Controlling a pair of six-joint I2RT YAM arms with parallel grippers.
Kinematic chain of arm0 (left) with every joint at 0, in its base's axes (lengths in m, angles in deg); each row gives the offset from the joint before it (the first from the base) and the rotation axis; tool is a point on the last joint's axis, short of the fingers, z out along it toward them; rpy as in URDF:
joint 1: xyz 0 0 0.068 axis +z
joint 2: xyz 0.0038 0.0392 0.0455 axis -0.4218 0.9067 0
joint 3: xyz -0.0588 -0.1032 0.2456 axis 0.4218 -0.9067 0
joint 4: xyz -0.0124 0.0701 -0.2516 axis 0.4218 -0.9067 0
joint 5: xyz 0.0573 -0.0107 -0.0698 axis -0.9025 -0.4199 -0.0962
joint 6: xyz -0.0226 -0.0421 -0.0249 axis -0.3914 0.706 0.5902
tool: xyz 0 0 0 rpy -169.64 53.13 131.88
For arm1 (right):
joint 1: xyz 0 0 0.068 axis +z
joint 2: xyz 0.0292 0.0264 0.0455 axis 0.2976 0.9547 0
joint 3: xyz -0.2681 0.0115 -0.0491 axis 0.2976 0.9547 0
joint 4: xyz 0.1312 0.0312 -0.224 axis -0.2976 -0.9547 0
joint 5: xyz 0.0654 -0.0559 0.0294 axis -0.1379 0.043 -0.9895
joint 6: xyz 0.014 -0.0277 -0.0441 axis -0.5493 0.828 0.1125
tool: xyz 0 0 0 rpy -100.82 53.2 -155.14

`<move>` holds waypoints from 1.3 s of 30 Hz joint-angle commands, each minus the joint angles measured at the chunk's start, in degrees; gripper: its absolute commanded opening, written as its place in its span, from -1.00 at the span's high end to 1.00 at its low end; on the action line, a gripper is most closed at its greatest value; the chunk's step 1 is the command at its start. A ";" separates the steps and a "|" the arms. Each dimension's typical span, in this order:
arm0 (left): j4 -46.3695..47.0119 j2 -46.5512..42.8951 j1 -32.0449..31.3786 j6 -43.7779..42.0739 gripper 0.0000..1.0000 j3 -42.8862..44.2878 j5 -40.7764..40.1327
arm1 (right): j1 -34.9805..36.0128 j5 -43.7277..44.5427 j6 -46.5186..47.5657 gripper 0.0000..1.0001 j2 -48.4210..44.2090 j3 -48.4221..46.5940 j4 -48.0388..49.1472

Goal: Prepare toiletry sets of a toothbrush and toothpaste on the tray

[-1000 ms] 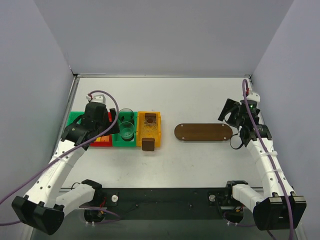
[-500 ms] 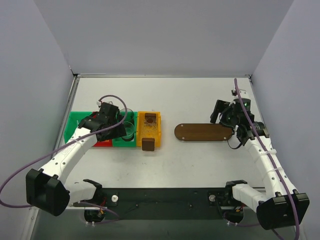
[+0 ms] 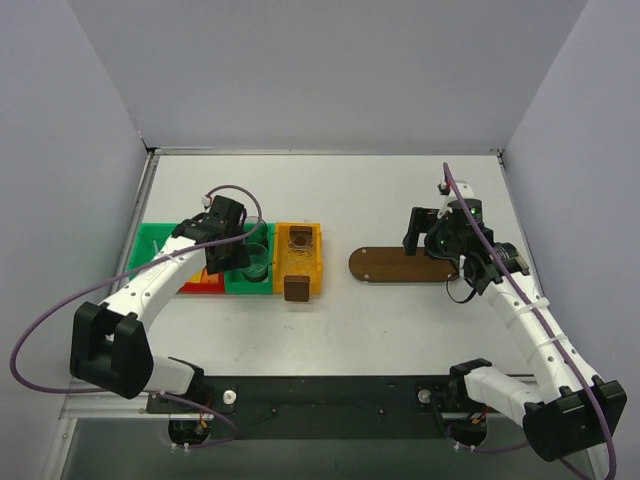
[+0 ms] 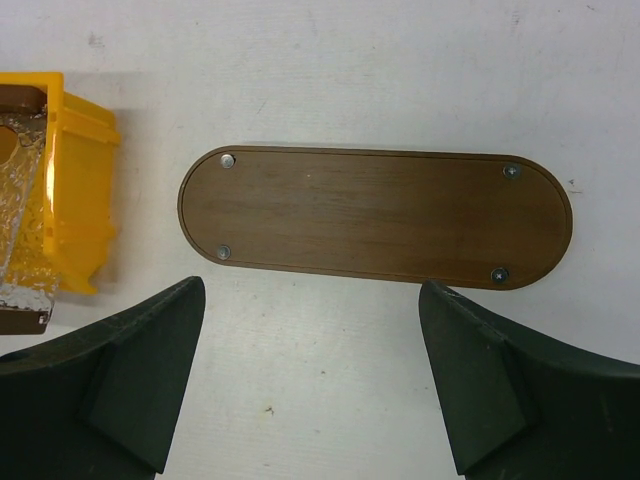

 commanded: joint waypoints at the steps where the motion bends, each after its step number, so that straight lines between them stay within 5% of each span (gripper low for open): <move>1: 2.14 1.85 1.44 -1.64 -0.15 3.25 -1.21 | 1.02 1.00 -0.51 -0.65 0.46 -1.31 -0.25; 11: 3.81 3.70 2.40 -2.96 0.10 2.73 1.25 | 2.77 2.41 -0.42 -0.65 1.51 -2.37 -0.16; 19: 3.64 3.26 2.40 -2.79 0.63 3.34 2.22 | 4.36 2.85 0.11 -0.64 2.83 -3.68 -0.43; 22: 2.67 1.95 2.40 -2.87 1.00 3.51 2.22 | 5.15 2.94 0.11 -0.65 3.45 -4.03 -0.69; 39: -5.50 -7.11 4.43 -4.71 1.00 9.40 8.20 | 11.30 5.84 1.07 -0.64 5.82 -9.13 -2.71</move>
